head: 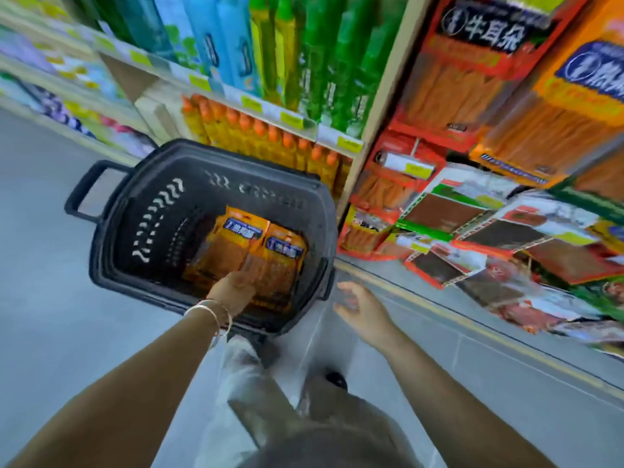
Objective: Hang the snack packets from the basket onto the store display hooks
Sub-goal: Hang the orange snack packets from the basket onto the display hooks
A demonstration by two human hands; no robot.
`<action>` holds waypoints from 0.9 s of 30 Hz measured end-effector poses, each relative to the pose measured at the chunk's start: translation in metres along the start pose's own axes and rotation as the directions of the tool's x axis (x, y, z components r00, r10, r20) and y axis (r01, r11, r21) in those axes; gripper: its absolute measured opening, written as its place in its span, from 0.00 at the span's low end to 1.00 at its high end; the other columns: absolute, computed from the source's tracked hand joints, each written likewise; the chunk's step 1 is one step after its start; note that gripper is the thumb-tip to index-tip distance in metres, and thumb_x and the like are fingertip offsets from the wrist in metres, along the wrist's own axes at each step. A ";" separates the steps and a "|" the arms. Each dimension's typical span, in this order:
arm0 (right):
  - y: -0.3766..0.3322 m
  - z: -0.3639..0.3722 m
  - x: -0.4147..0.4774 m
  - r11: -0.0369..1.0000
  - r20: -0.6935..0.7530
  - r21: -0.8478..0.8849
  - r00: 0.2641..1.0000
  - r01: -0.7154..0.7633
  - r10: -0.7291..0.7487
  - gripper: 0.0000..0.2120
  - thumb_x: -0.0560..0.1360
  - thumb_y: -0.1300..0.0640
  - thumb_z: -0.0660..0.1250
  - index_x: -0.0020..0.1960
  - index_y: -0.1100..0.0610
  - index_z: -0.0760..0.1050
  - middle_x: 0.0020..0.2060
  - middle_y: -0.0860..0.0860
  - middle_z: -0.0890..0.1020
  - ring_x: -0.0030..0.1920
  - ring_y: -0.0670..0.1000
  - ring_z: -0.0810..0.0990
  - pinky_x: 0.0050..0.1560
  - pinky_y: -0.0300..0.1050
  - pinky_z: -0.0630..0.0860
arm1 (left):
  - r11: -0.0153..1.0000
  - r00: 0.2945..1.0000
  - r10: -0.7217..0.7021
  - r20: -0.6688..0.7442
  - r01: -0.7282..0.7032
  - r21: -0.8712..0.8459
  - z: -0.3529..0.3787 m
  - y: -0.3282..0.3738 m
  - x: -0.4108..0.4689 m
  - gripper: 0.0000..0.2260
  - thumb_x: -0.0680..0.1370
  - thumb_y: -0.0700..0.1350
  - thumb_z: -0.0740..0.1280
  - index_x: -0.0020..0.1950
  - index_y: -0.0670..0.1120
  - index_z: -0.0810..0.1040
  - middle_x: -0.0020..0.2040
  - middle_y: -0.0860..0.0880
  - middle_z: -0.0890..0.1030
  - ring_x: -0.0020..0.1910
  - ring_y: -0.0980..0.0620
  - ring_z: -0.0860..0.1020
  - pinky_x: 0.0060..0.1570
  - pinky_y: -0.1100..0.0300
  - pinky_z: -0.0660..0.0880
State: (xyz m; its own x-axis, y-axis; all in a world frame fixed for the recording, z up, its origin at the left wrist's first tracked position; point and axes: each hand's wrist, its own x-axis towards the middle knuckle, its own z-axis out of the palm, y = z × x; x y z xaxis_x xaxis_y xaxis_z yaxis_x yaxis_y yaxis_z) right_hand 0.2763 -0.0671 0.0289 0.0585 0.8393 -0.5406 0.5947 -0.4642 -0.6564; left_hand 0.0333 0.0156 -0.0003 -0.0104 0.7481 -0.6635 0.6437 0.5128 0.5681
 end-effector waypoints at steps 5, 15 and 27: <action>-0.034 0.064 0.041 0.994 0.082 0.044 0.992 -0.104 0.100 0.20 0.78 0.55 0.63 0.70 0.54 0.67 0.67 0.52 0.71 0.62 0.52 0.74 0.57 0.42 0.71 | 0.999 0.998 -0.043 -0.044 0.044 0.029 -0.046 -0.038 0.027 0.10 0.76 0.39 0.64 0.57 0.41 0.78 0.54 0.37 0.80 0.54 0.35 0.77 0.54 0.49 0.73; -0.078 0.147 0.166 0.940 0.160 0.061 0.933 -0.336 0.323 0.18 0.80 0.54 0.61 0.69 0.54 0.66 0.61 0.52 0.73 0.49 0.49 0.75 0.52 0.44 0.73 | 0.993 0.982 -0.088 0.168 0.074 0.089 -0.110 -0.073 0.144 0.09 0.76 0.40 0.66 0.56 0.43 0.78 0.50 0.46 0.80 0.53 0.47 0.77 0.47 0.65 0.67; -0.042 0.248 0.287 0.832 0.109 0.219 0.860 -0.510 0.499 0.21 0.78 0.50 0.63 0.68 0.57 0.68 0.60 0.53 0.76 0.49 0.49 0.78 0.45 0.40 0.75 | 0.957 0.940 -0.239 0.243 0.185 0.226 -0.107 -0.137 0.256 0.13 0.77 0.45 0.62 0.60 0.47 0.77 0.56 0.47 0.80 0.54 0.49 0.77 0.54 0.61 0.70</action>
State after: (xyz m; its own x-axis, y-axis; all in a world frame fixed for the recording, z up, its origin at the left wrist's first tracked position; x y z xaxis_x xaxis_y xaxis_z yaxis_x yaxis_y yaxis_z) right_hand 0.0697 0.1227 -0.2291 0.2598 0.4593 -0.8494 0.2893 -0.8762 -0.3853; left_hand -0.1398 0.1816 -0.1958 0.0226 0.4782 -0.8779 0.7865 0.5336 0.3109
